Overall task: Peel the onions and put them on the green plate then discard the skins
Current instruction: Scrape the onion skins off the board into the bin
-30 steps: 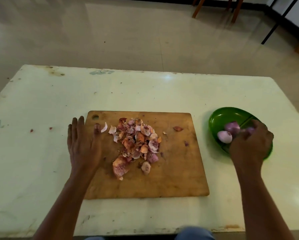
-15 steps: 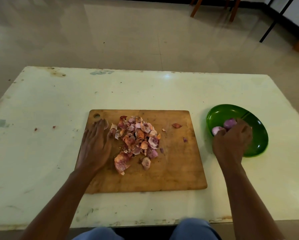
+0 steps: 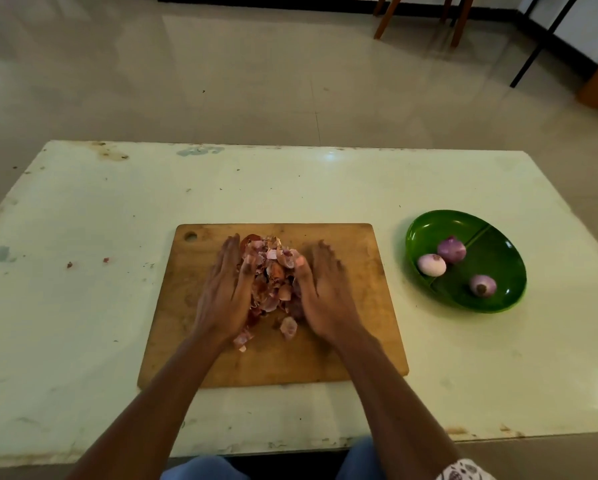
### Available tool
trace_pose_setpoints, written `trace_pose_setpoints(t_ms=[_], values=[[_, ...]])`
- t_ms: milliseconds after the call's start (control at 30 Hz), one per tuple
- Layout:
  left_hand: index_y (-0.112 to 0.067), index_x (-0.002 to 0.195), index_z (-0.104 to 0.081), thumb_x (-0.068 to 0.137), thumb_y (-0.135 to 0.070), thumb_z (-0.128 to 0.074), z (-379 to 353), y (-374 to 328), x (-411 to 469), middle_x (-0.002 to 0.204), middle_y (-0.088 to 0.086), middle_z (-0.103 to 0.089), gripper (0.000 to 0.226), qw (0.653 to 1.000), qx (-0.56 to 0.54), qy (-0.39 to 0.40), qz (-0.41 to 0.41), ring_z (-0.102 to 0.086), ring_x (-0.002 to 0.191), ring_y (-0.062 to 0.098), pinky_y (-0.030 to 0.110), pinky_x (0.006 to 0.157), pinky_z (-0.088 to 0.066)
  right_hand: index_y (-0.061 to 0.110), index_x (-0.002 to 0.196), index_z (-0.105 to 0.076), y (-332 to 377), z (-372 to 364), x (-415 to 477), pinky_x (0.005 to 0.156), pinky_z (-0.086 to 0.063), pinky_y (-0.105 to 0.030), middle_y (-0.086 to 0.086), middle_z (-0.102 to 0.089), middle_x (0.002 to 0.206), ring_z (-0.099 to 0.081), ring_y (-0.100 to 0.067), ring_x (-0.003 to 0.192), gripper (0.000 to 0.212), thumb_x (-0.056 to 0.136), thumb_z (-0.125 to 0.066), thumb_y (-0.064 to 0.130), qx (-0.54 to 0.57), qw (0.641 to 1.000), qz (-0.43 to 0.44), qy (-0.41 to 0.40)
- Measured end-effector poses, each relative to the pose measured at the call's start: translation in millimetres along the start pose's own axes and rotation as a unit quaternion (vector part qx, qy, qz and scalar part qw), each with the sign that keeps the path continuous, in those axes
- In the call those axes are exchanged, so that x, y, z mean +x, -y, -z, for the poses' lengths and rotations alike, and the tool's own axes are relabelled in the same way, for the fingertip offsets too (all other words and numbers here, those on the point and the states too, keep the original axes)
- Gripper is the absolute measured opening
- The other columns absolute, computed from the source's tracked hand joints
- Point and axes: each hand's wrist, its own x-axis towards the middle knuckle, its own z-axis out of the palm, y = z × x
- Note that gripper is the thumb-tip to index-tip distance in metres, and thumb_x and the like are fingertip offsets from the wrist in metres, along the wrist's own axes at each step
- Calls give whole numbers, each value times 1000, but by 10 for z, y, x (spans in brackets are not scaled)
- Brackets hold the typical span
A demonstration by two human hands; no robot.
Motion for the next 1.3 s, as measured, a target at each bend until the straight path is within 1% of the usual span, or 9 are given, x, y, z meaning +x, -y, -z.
trace_pose_setpoints(t_ms=[67, 133, 200, 233, 300, 367, 600, 833, 1300], values=[[-31, 150, -13, 86, -57, -15, -13, -30, -35, 158, -5, -14, 69, 999, -50, -15, -6, -15, 140, 10, 36, 111, -15, 22, 152, -22, 66, 8, -83, 120, -12, -40, -1, -21, 160, -15, -18, 147, 65, 98, -19, 58, 89, 995, 33, -26], [-28, 149, -20, 91, -56, -20, 16, -7, -84, 156, -1, -22, 65, 996, -46, -72, -7, -21, 138, 11, 34, 105, -20, 19, 147, -32, 35, 63, -136, 117, -24, -45, -5, -31, 155, -25, -22, 144, 59, 98, -25, 51, 91, 985, 23, -145], [-19, 144, -33, 96, -54, -28, 65, 75, -129, 149, 9, -35, 60, 985, 18, -169, 26, -31, 137, 25, 41, 108, -24, 11, 144, -34, -71, 121, -162, 115, -27, -48, -14, -35, 151, -28, -29, 141, 54, 99, -35, 40, 27, 964, -57, -260], [-13, 140, -37, 97, -51, -31, 87, 132, -144, 144, 14, -40, 59, 973, 57, -216, 63, -33, 135, 31, 45, 110, -22, 7, 145, -31, -127, 147, -177, 115, -25, -48, -17, -33, 151, -26, -32, 141, 55, 99, -40, 36, -6, 955, -115, -274], [-7, 139, -36, 97, -47, -36, 127, 192, -166, 143, 20, -39, 58, 943, 86, -259, 191, -29, 136, 36, 49, 112, -16, 5, 146, -23, -196, 165, -207, 114, -23, -46, -20, -28, 151, -23, -35, 140, 61, 97, -45, 33, -55, 941, -225, -249], [-5, 139, -34, 97, -43, -41, 126, 191, -185, 144, 21, -37, 57, 922, 79, -259, 277, -26, 135, 39, 51, 109, -19, 6, 144, -25, -204, 154, -231, 108, -27, -46, -18, -33, 145, -29, -34, 133, 60, 95, -47, 33, -73, 931, -264, -243], [-1, 127, -44, 95, -19, -46, 29, 139, -213, 128, 25, -48, 36, 917, 118, -291, 247, -39, 121, 42, 49, 97, -29, 2, 125, -48, -236, 59, -233, 92, -34, -45, -21, -51, 120, -44, -36, 112, 34, 92, -48, 10, -43, 906, -224, -357], [-3, 125, -44, 94, -16, -49, 35, 133, -195, 127, 24, -48, 34, 914, 144, -285, 251, -39, 120, 40, 48, 97, -30, 2, 126, -49, -182, 40, -204, 95, -33, -45, -21, -52, 122, -44, -37, 115, 35, 91, -47, 8, -29, 894, -231, -382], [1, 121, -46, 92, -16, -53, 8, 156, -181, 126, 29, -48, 34, 910, 168, -277, 260, -40, 118, 46, 52, 94, -32, 3, 127, -48, -187, -20, -140, 93, -34, -44, -22, -51, 121, -45, -36, 113, 38, 91, -51, 15, -54, 889, -276, -363]])
